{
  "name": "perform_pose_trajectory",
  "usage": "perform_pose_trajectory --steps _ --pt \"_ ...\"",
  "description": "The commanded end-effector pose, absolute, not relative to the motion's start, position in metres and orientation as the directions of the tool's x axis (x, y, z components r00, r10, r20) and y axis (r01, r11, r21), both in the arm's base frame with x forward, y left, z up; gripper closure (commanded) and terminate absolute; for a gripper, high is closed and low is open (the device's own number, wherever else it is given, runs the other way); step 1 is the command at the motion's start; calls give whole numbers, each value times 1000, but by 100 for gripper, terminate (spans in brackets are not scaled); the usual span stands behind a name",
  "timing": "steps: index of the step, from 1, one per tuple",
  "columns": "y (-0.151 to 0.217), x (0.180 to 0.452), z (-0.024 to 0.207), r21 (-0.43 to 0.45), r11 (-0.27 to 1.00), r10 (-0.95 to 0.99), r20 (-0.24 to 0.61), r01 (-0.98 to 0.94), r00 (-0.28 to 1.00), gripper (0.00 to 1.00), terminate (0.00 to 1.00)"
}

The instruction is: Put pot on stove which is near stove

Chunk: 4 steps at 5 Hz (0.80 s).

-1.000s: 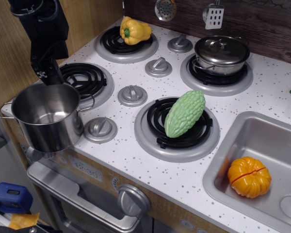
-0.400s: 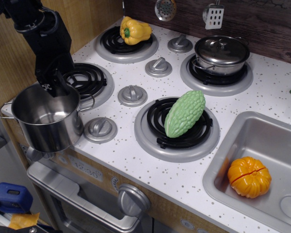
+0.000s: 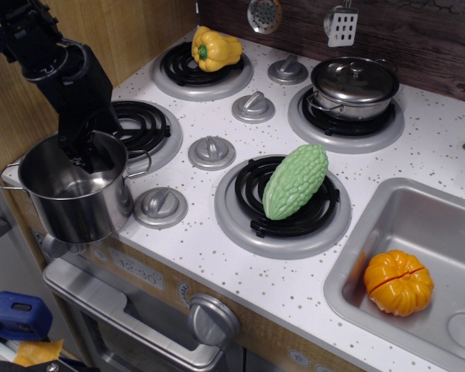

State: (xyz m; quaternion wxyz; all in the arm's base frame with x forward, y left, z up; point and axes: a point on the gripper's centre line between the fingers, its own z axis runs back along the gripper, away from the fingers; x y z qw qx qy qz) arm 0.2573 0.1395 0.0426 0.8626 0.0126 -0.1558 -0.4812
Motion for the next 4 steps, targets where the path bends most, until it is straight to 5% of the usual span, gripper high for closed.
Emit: perform_pose_trajectory --steps 1,4 --pt "145 259 43 212 551 -827 263 807 497 100 0" --pt "147 274 67 293 494 -869 192 819 456 100 0"
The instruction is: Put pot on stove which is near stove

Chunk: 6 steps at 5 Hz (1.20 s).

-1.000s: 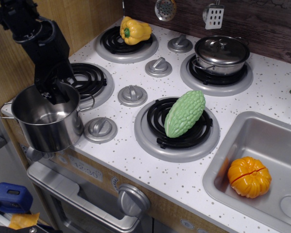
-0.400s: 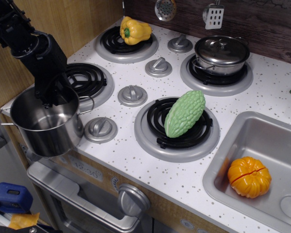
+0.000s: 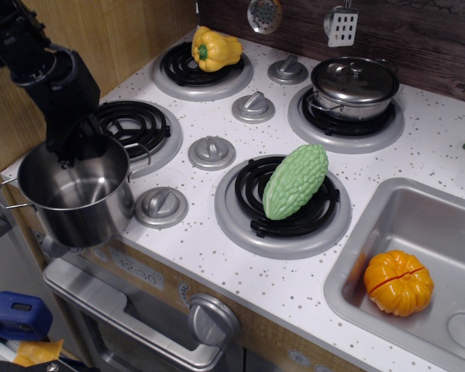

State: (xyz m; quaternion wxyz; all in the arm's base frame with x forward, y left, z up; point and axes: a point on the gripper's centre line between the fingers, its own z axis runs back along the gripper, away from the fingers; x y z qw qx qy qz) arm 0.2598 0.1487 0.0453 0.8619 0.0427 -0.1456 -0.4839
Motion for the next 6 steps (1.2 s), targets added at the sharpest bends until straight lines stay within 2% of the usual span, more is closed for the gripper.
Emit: perform_pose_trajectory --steps 1,4,6 --pt "152 279 80 344 450 -893 167 824 418 100 0" --pt "166 313 107 465 319 -945 93 826 313 100 0" --pt "175 333 105 509 276 -960 111 815 256 100 0"
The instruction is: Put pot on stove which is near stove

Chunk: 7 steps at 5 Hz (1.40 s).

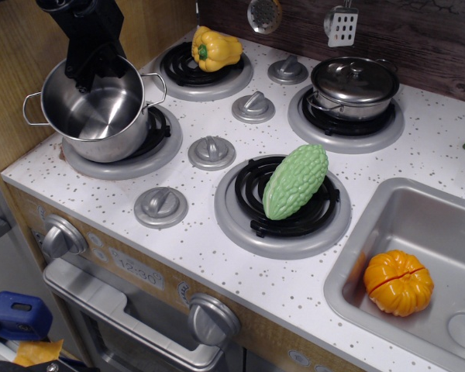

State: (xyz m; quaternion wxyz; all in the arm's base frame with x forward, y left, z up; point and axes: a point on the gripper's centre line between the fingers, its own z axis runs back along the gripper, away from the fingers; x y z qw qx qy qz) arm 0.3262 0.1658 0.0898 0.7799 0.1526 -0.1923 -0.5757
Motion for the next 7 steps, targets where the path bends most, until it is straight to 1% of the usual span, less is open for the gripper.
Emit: perform_pose_trajectory --steps 1,2,3,6,7 --pt "179 340 104 529 237 -971 94 815 221 100 0" --pt "184 346 102 534 225 -974 104 815 201 100 0" --pt "184 346 102 539 213 -977 121 815 175 0 0" --pt "184 346 102 539 213 -977 121 815 175 0 0" --pt "184 346 102 539 213 -977 121 815 175 0 100"
